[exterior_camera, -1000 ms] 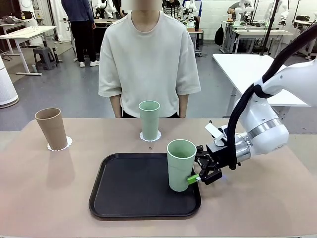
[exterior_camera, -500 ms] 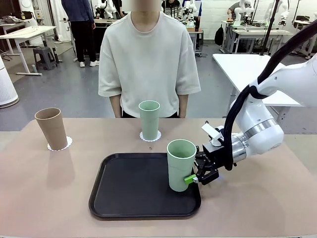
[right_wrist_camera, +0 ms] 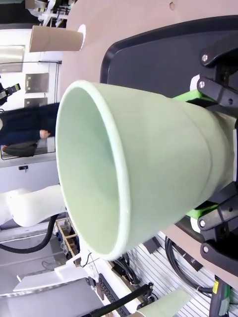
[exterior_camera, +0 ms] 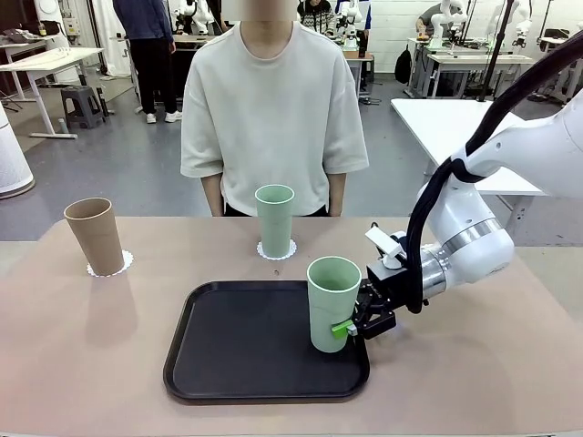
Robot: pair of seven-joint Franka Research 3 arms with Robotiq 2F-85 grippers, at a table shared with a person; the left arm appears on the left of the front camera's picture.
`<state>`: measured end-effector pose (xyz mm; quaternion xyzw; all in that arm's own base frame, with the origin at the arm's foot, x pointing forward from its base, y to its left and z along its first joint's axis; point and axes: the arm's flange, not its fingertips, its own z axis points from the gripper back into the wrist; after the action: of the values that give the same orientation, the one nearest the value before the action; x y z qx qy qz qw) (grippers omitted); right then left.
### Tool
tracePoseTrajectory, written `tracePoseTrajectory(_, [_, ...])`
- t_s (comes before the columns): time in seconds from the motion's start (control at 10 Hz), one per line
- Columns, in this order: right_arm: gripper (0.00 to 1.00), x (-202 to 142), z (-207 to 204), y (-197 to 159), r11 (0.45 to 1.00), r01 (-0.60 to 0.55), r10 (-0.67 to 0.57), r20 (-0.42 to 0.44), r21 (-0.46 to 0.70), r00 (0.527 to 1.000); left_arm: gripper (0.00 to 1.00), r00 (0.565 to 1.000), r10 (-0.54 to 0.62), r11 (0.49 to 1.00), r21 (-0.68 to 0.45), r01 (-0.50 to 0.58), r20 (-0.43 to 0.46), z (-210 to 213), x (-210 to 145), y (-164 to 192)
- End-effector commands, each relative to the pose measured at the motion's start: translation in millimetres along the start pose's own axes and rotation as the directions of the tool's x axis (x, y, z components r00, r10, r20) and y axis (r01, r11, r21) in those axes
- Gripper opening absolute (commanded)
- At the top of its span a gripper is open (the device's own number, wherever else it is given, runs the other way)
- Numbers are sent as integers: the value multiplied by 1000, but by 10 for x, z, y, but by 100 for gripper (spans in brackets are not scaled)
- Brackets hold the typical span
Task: Place coasters on the table and set cups on them.
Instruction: Take one Reusable plastic cup from the Flat Tray and place it on a coaster set by the human.
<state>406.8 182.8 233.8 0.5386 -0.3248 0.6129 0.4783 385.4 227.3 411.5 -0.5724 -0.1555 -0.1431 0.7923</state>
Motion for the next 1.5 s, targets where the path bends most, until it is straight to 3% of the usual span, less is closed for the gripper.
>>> tracePoseTrajectory(0.0, [13, -43, -21, -45, 999, -33, 32, 17, 13, 999, 100, 1000, -2, 1000, 1, 2, -5, 26, 5, -9])
tracePoseTrajectory(0.1, [0, -45, -18, -44, 999, -36, 36, 15, 12, 999, 100, 1000, -2, 1000, 1, 2, -5, 26, 5, -9])
tracePoseTrajectory(0.3, [0, -39, -5, -43, 999, -41, 40, 18, 6, 999, 100, 1000, -2, 1000, 1, 2, -5, 26, 5, -9])
tracePoseTrajectory(0.4, [26, -19, 24, -40, 999, -38, 38, 32, -7, 999, 100, 1000, -2, 1000, 1, 2, -5, 26, 5, -9])
tracePoseTrajectory(0.5, [80, 18, 58, -30, 999, -29, 30, 59, -19, 998, 100, 1000, -2, 1000, 1, 2, -5, 26, 5, -9])
tracePoseTrajectory(0.8, [80, 398, 315, 94, 996, -22, 32, 120, -81, 992, 100, 1000, -2, 1000, 1, 2, -5, 26, 5, -9])
tracePoseTrajectory(1.2, [80, 1234, 921, 493, 967, 102, -96, 37, -233, 995, 100, 1000, -2, 1000, 1, 2, -5, 26, 5, -9])
tracePoseTrajectory(1.4, [80, 1543, 1182, 643, 949, 101, -96, 32, -299, 995, 100, 1000, -2, 1000, 1, 2, -5, 26, 5, -9])
